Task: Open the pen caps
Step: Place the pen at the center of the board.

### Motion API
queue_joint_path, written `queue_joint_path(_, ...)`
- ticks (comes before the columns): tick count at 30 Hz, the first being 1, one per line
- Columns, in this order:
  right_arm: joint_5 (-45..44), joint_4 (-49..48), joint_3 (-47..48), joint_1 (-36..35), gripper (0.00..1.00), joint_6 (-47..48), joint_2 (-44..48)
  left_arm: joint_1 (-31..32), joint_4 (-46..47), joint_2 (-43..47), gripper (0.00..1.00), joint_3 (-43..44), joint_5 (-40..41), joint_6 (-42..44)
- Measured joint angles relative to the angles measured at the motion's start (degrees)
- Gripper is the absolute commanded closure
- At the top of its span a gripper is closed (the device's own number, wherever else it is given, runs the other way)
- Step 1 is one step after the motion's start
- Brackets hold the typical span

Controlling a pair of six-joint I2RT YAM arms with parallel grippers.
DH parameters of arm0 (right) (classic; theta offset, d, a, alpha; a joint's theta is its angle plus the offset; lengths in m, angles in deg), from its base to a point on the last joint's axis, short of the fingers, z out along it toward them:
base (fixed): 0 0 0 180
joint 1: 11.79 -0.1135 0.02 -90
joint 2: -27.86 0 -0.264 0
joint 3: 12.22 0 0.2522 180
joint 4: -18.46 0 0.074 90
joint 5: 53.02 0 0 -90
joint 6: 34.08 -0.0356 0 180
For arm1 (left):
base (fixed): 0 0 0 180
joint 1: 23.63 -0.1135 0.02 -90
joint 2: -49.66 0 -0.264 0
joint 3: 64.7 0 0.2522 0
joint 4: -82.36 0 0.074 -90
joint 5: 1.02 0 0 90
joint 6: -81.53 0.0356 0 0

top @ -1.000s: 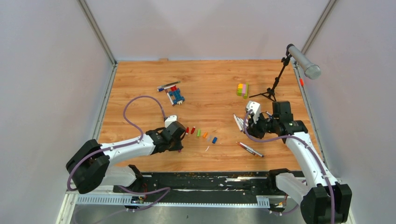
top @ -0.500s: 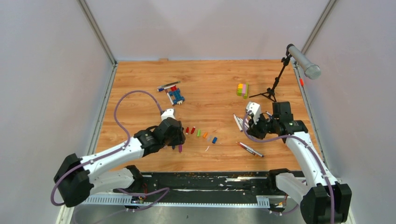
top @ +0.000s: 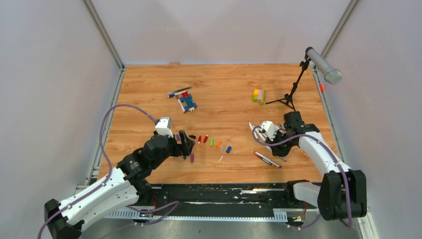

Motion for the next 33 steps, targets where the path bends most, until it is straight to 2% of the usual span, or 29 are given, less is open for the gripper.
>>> queue_joint_path(5, -3.98, -0.24, -0.96, 0.20, 0.83, 0.68, -3.30, 0.00, -0.04, 2.89, 0.00, -2.21, 0.42, 0.00)
queue_joint_path(14, -6.38, -1.60, -0.96, 0.20, 0.71, 0.31, -9.55, 0.00, -0.17, 2.23, 0.00, -2.19, 1.18, 0.48)
queue_joint_path(23, -6.84, -0.57, 0.44, 0.20, 0.69, -0.90, -9.14, 0.00, -1.11, 2.23, 0.00, -1.53, 2.97, 2.64)
queue_joint_path(28, -2.99, 3.52, 7.61, 0.20, 0.67, -2.36, -4.87, -0.74, -0.04, 1.86, 0.00, -0.13, 3.63, 5.20)
queue_joint_path(33, 7.41, 5.92, 15.10, 0.20, 0.66, -3.87, -0.68, -5.33, 3.13, -2.10, 0.00, 1.79, 1.60, 7.69)
